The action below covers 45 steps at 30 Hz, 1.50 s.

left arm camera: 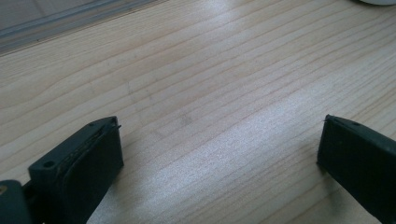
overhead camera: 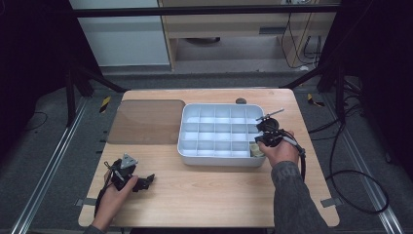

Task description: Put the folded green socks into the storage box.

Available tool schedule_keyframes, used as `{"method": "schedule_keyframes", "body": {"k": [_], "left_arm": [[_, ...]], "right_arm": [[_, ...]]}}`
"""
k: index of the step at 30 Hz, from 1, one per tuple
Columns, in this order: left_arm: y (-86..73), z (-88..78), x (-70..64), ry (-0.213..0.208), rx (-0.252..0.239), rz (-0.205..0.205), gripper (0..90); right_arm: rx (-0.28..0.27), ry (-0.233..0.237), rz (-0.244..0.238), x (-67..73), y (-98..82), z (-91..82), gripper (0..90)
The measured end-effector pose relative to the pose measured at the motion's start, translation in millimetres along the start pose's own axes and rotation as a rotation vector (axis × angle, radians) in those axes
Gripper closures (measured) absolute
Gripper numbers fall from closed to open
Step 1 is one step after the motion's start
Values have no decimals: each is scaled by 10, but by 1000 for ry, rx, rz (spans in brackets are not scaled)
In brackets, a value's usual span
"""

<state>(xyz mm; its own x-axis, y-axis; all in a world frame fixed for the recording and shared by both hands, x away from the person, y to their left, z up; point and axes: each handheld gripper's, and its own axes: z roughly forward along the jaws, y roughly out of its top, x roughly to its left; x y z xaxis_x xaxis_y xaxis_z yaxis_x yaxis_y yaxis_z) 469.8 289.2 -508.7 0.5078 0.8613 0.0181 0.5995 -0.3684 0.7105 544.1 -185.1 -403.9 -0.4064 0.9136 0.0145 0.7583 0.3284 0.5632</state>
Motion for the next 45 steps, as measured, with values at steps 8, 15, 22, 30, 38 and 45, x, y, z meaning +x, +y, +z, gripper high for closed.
{"method": "schedule_keyframes", "body": {"k": [8,15,22,30,38,45], "left_arm": [[1,1,-1,1,0,-1,0],[1,1,-2,1,0,-2,0],[1,1,-2,1,0,-2,0],[0,1,-2,1,0,-2,0],[0,1,-3,2,0,-2,0],[0,1,-3,2,-1,-2,0]], "right_arm": [[-83,22,29,-29,-22,-112,900],[-104,25,36,-36,-31,-161,900],[-114,29,37,-33,-35,-183,900],[-148,25,28,4,-47,-234,807],[-196,20,16,104,-64,-310,594],[-219,26,15,154,-77,-363,458]]}}
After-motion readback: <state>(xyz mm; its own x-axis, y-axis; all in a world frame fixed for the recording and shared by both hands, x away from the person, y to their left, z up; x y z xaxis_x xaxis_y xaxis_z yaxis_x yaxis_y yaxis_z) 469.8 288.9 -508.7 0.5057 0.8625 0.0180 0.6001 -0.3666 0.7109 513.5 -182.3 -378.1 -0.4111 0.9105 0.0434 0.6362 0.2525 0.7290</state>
